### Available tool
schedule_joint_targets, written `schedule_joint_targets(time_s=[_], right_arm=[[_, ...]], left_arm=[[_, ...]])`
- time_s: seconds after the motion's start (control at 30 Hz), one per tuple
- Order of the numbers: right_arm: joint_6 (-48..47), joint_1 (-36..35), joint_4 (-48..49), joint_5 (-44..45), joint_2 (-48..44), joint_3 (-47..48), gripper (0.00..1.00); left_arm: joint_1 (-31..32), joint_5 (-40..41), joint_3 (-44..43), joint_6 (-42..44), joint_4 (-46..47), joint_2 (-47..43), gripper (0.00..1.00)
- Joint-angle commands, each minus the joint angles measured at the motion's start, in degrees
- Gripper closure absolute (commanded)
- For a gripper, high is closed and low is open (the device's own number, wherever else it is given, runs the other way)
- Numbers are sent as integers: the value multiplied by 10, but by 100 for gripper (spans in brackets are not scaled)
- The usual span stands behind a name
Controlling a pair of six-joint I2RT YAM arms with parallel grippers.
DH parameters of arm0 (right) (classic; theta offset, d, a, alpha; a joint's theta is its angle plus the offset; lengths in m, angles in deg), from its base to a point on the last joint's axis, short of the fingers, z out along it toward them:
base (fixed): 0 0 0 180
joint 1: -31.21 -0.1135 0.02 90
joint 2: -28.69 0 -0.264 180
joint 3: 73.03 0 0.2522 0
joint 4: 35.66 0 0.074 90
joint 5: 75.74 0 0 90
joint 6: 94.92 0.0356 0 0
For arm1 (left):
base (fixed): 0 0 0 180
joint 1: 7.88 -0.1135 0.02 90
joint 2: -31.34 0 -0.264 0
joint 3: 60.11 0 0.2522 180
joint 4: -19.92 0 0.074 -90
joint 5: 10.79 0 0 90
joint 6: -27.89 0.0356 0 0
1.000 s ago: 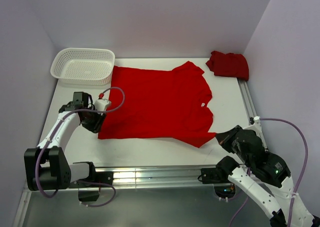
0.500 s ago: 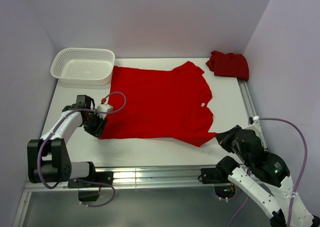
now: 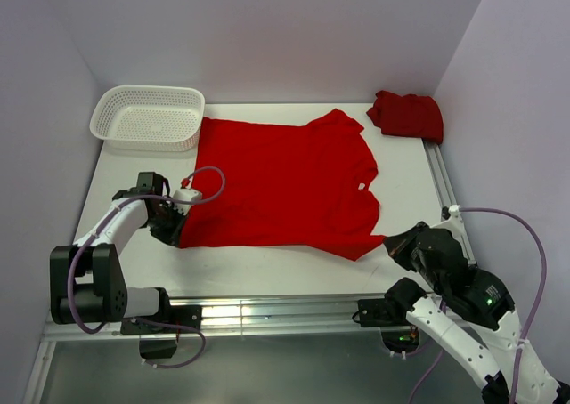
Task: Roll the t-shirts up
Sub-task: Fold the tshirt
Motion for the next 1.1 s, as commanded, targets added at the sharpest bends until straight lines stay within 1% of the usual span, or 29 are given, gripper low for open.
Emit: schedule_joint_targets(time_s=[0.0,0.03,0.07,0.47,0.73,0.77,0.8,0.83,0.9,0.93,1.07], right_arm=[[-8,-2,9,20,12,14,100],[-8,-2,7,21,15,15,100],[-8,-3,6,23,16,21,100],[-21,-2,2,35,47,69,100],[-16,-3,-31,52,45,95,100],[-16,-2,-34,53,45,95,100],[-14,-3,-35,53,45,95,100],[-13,-3,-36,53,43,92,100],[-10,-2,-33,50,40,87,100],[-7,-2,-33,50,39,82,100],[-4,-3,-23,48,37,69,100]], left_arm=[[1,-15,0,-1,1,-11,92],[1,-16,-1,-2,0,-13,94],[1,-17,-1,0,-2,-16,100],[-3,-44,-37,30,-82,-58,100],[-31,-58,-41,56,-96,-53,99],[-33,-55,-40,56,-95,-57,97],[-33,-53,-34,56,-88,-71,93],[-33,-58,-33,65,-87,-79,84],[-32,-53,-26,63,-77,-116,74],[-30,-49,-24,61,-66,-128,65],[-27,-47,-28,53,-49,-129,60]])
